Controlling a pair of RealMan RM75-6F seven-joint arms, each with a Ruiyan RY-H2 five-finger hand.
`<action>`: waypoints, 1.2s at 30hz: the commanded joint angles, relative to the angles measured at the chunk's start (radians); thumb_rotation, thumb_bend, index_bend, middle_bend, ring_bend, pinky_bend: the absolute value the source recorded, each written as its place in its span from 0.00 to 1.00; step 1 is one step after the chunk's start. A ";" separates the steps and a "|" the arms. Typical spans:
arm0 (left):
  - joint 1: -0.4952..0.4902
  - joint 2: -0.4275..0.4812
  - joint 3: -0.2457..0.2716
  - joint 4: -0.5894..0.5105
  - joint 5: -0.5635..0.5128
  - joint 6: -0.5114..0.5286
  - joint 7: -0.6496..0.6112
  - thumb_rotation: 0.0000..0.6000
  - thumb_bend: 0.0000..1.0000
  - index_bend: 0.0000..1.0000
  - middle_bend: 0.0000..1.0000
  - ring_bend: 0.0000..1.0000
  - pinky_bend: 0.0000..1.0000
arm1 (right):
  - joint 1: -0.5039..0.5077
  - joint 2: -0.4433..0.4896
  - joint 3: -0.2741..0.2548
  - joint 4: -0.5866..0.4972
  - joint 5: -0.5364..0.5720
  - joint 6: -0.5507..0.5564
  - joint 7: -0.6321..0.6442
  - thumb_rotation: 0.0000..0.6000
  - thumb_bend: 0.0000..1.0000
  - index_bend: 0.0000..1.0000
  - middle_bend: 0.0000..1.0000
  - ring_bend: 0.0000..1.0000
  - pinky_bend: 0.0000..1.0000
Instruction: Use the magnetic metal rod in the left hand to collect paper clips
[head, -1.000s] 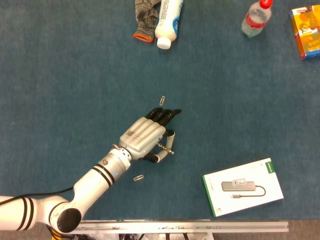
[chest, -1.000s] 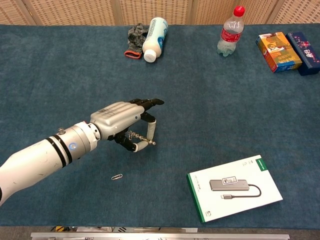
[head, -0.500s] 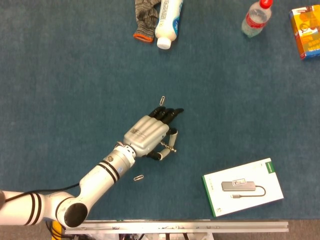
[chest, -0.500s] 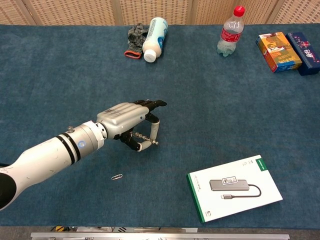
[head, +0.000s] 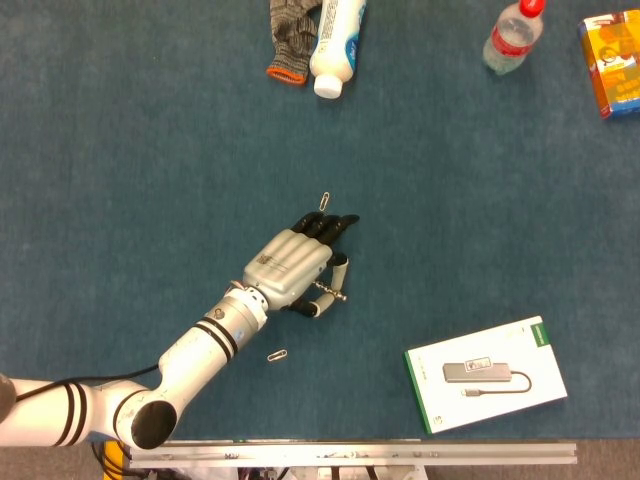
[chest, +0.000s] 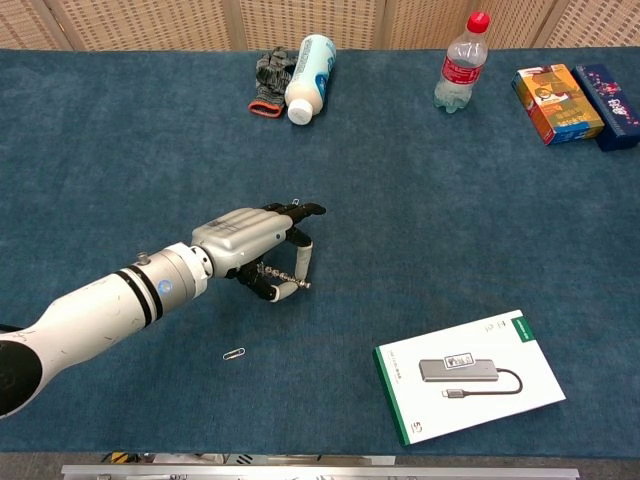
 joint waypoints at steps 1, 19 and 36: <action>0.001 -0.002 0.002 0.004 -0.001 0.002 -0.005 1.00 0.38 0.65 0.00 0.00 0.00 | 0.000 0.000 0.000 0.000 0.000 0.000 0.000 1.00 0.12 0.38 0.40 0.29 0.44; 0.032 0.033 0.024 -0.006 0.052 0.040 -0.062 1.00 0.38 0.65 0.00 0.00 0.00 | 0.004 -0.002 0.001 -0.004 -0.004 -0.004 -0.004 1.00 0.12 0.38 0.40 0.29 0.44; 0.118 0.216 0.026 -0.083 0.104 0.157 -0.135 1.00 0.38 0.65 0.00 0.00 0.00 | 0.014 0.002 0.005 -0.020 -0.011 -0.006 -0.016 1.00 0.12 0.38 0.40 0.29 0.44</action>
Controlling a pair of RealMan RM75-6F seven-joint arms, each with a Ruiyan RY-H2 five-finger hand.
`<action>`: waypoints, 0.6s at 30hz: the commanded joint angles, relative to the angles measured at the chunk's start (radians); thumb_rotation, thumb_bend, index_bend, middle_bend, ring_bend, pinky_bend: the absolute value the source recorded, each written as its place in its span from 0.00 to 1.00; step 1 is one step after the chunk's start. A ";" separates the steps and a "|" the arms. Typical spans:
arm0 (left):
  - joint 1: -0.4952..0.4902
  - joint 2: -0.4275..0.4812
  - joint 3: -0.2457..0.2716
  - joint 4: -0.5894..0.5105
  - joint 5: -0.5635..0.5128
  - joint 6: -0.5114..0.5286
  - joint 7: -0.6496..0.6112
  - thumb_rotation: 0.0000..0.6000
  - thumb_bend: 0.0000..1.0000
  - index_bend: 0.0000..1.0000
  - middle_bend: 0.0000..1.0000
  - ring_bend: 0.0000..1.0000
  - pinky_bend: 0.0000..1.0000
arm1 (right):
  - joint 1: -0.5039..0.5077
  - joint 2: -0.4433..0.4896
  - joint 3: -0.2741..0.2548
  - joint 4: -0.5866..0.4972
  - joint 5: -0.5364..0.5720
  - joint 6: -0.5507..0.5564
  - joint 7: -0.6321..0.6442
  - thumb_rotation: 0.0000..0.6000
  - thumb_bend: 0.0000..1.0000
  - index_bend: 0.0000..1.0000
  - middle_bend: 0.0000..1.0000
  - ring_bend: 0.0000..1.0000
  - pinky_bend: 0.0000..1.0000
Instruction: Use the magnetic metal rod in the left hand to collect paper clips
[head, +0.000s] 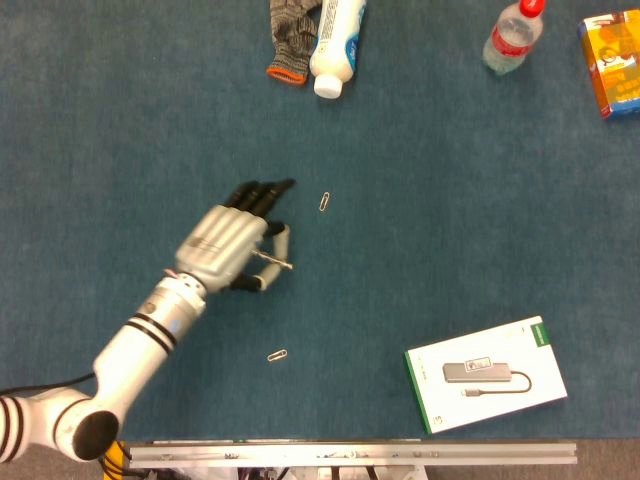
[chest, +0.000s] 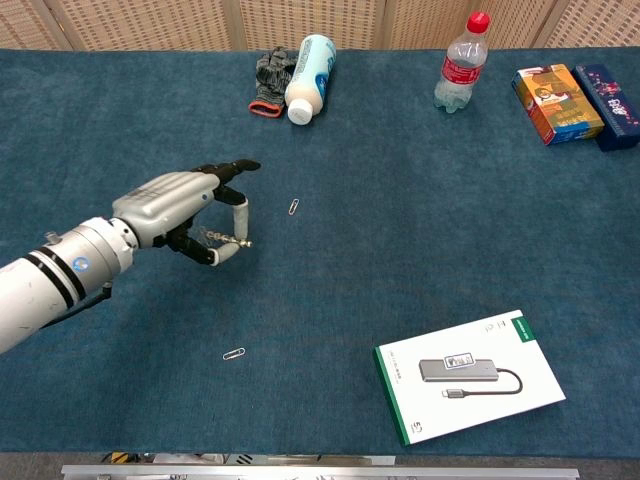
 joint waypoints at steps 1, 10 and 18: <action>0.022 0.037 -0.007 0.002 -0.013 0.016 -0.027 1.00 0.38 0.65 0.00 0.00 0.00 | 0.002 0.000 0.000 -0.001 0.000 -0.001 0.000 1.00 0.12 0.38 0.40 0.29 0.44; 0.053 0.082 -0.036 0.089 -0.060 0.027 -0.079 1.00 0.38 0.54 0.00 0.00 0.00 | 0.004 0.000 0.000 0.000 0.003 -0.006 0.000 1.00 0.12 0.38 0.40 0.29 0.44; 0.064 0.105 -0.038 0.108 -0.058 0.011 -0.101 1.00 0.38 0.27 0.00 0.00 0.00 | 0.006 -0.003 -0.003 0.003 -0.001 -0.007 0.009 1.00 0.12 0.38 0.40 0.29 0.44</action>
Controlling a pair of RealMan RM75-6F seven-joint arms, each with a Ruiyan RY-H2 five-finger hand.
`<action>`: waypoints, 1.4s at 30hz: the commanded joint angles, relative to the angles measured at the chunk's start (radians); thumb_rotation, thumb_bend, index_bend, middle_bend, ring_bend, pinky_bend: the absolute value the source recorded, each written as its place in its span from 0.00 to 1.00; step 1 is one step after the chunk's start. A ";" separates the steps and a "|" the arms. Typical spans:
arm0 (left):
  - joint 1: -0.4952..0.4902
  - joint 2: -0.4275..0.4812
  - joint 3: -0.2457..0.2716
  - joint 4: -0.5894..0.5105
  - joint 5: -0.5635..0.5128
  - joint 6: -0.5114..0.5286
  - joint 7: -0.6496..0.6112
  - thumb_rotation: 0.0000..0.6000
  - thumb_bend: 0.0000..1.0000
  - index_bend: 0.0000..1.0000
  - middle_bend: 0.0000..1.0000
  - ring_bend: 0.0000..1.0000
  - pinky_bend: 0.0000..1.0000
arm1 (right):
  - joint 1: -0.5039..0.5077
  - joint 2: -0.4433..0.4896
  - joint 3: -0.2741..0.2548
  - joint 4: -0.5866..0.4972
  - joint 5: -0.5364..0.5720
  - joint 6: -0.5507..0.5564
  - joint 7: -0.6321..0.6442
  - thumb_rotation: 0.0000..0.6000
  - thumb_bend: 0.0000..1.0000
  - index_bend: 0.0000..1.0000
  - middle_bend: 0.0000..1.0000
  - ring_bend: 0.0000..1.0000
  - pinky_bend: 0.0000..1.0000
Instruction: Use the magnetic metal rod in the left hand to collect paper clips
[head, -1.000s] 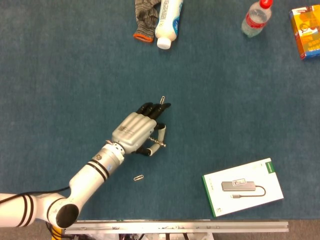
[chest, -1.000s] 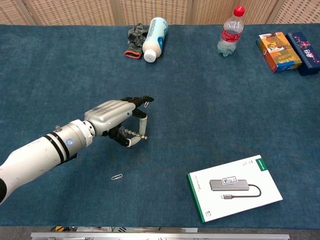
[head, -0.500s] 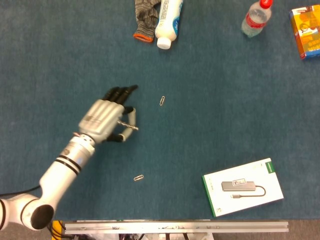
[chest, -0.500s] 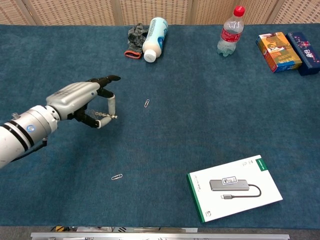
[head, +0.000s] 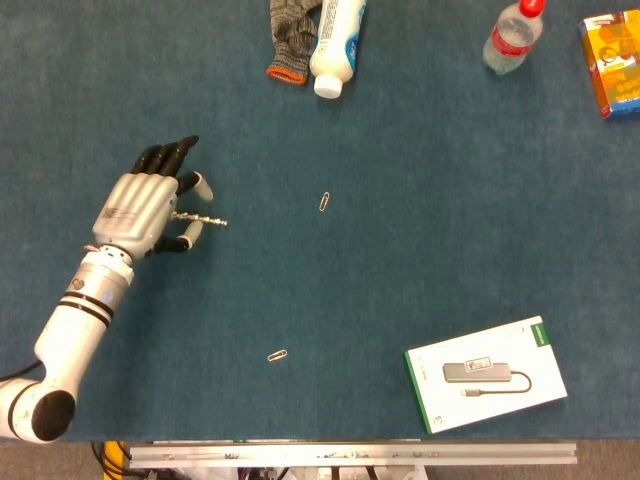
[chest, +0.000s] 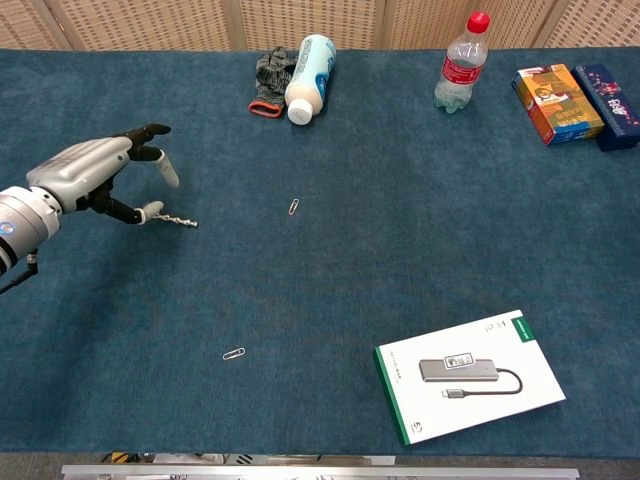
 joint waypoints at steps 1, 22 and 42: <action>0.003 0.006 -0.004 0.007 0.003 -0.007 -0.013 1.00 0.38 0.25 0.00 0.00 0.00 | 0.000 0.001 -0.001 0.001 -0.002 0.001 0.003 1.00 0.12 0.38 0.40 0.29 0.44; 0.209 0.282 0.017 -0.063 0.283 0.295 -0.339 1.00 0.38 0.25 0.00 0.00 0.00 | -0.020 -0.015 0.012 0.040 0.010 0.045 0.033 1.00 0.12 0.42 0.44 0.30 0.44; 0.431 0.422 0.096 -0.225 0.338 0.498 -0.294 1.00 0.38 0.34 0.00 0.00 0.00 | -0.036 -0.007 0.010 0.031 0.019 0.052 0.054 1.00 0.12 0.42 0.44 0.30 0.44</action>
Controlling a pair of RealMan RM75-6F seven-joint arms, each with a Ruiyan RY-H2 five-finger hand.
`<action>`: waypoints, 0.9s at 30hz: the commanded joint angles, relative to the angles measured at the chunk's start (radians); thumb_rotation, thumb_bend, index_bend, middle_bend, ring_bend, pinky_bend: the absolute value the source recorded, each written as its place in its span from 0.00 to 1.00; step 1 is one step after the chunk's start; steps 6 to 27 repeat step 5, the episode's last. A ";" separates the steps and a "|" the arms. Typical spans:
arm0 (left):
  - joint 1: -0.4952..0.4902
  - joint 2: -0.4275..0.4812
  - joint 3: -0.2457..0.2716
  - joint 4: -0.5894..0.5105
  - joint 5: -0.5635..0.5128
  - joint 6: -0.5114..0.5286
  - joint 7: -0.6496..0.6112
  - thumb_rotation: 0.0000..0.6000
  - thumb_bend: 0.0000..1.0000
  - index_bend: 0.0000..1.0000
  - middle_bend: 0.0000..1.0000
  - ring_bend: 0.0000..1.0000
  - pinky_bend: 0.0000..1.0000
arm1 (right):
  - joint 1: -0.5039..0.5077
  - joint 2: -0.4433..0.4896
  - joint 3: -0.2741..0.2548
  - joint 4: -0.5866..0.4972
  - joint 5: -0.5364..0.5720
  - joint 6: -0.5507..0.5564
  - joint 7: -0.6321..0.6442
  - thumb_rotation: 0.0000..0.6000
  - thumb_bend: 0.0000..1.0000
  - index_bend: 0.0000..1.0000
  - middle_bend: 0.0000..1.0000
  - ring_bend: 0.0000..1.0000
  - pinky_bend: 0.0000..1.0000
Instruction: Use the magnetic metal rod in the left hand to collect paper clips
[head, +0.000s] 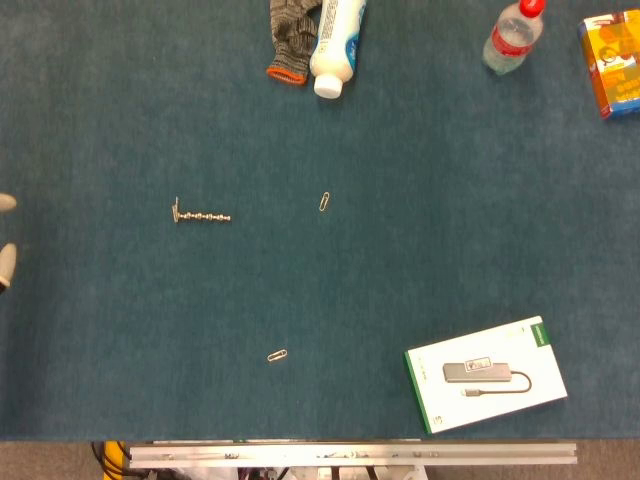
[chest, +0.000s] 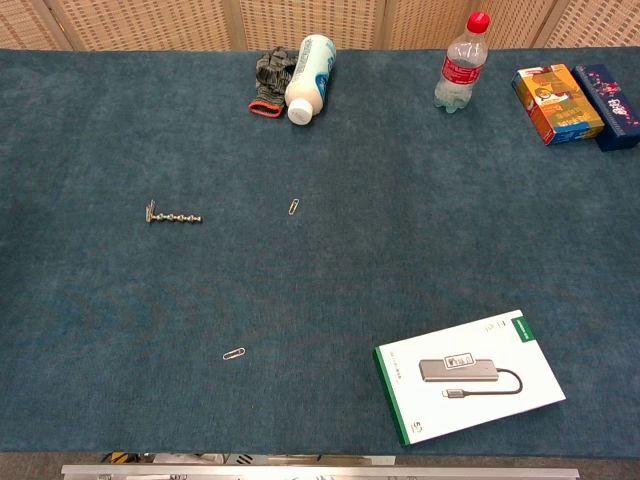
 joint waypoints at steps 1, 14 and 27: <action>0.017 0.002 0.005 -0.004 0.003 0.009 -0.001 1.00 0.38 0.34 0.00 0.00 0.00 | -0.003 0.006 0.002 -0.005 0.003 0.002 0.004 1.00 0.12 0.42 0.44 0.30 0.44; 0.025 -0.004 -0.007 0.002 0.002 0.016 0.009 1.00 0.38 0.35 0.00 0.00 0.00 | -0.006 0.013 -0.001 -0.009 -0.002 0.004 0.028 1.00 0.12 0.42 0.44 0.30 0.44; 0.025 -0.004 -0.007 0.002 0.002 0.016 0.009 1.00 0.38 0.35 0.00 0.00 0.00 | -0.006 0.013 -0.001 -0.009 -0.002 0.004 0.028 1.00 0.12 0.42 0.44 0.30 0.44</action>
